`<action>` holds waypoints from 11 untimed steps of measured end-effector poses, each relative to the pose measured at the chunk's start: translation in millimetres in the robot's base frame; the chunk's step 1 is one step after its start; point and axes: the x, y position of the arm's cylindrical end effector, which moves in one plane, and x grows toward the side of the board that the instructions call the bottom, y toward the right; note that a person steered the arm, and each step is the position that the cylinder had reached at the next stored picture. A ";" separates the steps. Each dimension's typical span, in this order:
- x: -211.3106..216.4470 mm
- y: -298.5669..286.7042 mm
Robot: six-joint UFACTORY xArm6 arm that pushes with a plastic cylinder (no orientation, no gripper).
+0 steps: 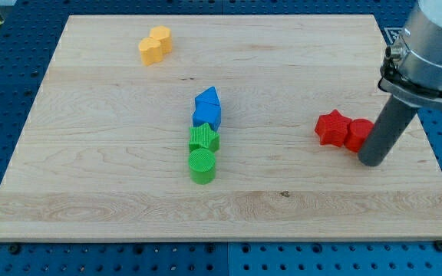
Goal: Place the red circle right to the red star
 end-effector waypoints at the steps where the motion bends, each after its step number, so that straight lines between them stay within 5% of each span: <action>1: -2.6 0.7; 3: 25.0 -4.0; 6: -2.1 -17.0; 9: 16.4 3.9; 11: -17.5 29.4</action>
